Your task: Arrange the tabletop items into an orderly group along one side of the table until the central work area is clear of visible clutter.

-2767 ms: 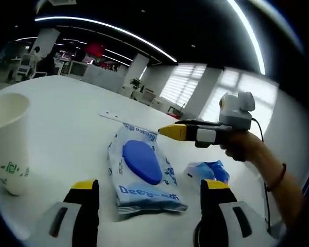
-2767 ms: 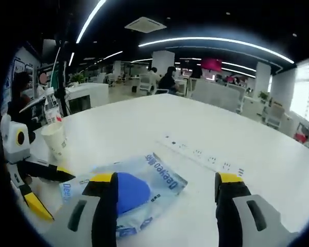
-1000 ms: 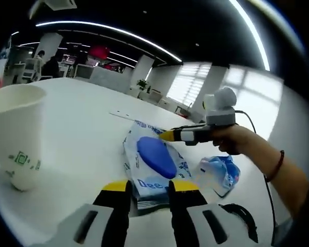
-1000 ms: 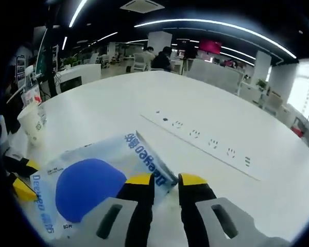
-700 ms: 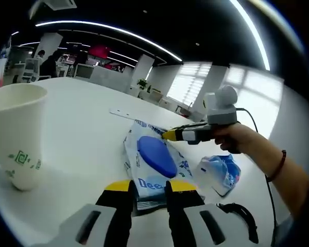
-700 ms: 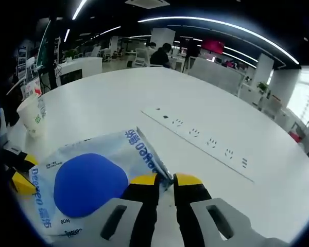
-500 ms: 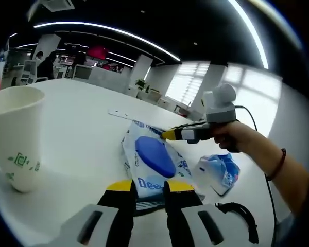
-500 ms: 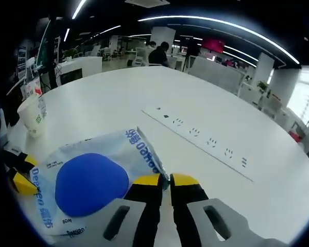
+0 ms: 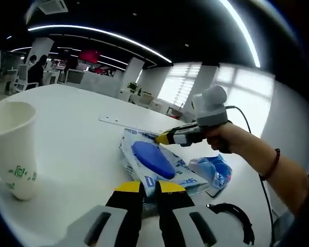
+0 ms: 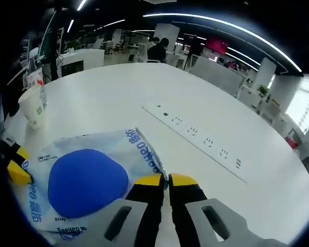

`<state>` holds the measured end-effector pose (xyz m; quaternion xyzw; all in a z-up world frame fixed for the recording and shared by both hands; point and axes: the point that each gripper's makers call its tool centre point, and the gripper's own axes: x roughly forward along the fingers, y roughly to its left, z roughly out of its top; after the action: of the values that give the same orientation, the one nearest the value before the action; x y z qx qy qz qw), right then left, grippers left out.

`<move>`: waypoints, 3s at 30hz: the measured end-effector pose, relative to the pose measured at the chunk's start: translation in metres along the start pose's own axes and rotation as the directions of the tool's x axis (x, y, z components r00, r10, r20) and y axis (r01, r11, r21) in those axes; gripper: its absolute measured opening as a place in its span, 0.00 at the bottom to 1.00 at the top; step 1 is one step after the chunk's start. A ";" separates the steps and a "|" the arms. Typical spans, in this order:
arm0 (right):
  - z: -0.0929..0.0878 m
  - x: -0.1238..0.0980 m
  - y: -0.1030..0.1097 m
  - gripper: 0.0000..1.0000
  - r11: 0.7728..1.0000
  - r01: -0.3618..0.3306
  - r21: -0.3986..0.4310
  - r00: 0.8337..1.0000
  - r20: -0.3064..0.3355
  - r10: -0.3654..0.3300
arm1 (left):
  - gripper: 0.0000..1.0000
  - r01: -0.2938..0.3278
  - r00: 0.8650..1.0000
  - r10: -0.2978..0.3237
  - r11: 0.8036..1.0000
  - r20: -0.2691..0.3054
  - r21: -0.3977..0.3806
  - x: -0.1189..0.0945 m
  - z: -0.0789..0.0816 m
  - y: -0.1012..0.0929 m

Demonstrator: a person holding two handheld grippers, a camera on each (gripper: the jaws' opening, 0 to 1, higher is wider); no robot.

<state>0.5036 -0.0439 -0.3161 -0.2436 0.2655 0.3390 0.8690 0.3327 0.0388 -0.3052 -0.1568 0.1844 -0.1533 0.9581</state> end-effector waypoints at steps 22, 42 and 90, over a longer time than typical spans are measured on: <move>0.010 -0.035 -0.008 0.02 1.000 0.021 -0.006 0.999 0.027 -0.021 | 0.05 0.015 0.999 -0.015 1.000 0.034 0.024 -0.010 0.013 -0.001; 0.033 -0.086 -0.012 0.01 0.999 0.041 -0.019 0.997 0.068 -0.039 | 0.05 0.112 0.993 -0.113 0.993 0.028 0.038 -0.029 0.060 -0.006; -0.008 -0.171 0.077 0.01 0.994 -0.024 0.107 0.991 0.130 0.010 | 0.03 0.019 0.981 0.047 0.943 -0.187 0.333 -0.045 0.092 0.033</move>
<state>0.3383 -0.0764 -0.2336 -0.1713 0.2287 0.3465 0.8935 0.3378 0.1070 -0.2220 0.0245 0.2485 -0.1899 0.9495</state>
